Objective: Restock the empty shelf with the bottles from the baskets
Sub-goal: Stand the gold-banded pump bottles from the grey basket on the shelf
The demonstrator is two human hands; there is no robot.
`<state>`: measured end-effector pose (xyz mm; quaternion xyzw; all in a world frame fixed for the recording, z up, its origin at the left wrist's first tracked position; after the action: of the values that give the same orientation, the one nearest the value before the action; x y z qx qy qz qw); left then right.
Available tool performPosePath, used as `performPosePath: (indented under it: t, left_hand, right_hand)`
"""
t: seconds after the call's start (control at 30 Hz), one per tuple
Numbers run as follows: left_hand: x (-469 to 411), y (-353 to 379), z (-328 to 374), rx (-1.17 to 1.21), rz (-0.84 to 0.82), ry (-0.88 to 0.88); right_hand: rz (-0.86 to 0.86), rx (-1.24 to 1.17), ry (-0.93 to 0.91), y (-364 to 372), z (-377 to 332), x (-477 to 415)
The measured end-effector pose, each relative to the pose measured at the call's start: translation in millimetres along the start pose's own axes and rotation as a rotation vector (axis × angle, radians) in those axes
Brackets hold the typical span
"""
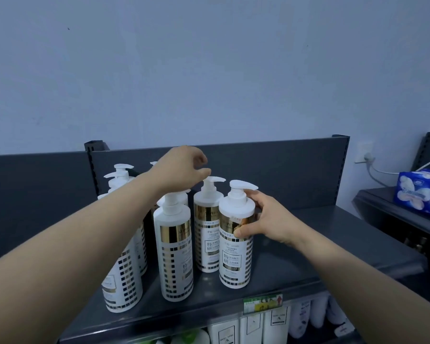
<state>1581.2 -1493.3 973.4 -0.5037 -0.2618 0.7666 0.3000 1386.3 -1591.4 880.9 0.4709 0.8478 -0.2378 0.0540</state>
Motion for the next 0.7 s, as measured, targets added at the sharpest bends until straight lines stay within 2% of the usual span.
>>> performPosePath:
  t: [0.1, 0.2, 0.7]
  left_hand:
    - [23, -10, -5, 0.041, 0.167, -0.006]
    - [43, -15, -11, 0.010, 0.255, -0.012]
    - [88, -1, -31, -0.102, 0.360, 0.014]
  right_hand:
    - [-0.046, 0.003, 0.003, 10, -1, -1]
    - [-0.089, -0.013, 0.020, 20, 0, -3]
    - [-0.160, 0.021, 0.028, 28, 5, -18]
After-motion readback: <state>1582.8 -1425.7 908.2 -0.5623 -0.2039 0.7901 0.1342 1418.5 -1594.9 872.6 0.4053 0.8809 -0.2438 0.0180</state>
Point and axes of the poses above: each hand's wrist, its own x-axis away from the middle knuckle, its own y-axis out of the palm, z = x × y, the point moved 1 cm from there along -x, towards the middle knuckle, and after that the axes turned 15 degrees about z, right-handed, at the moved point
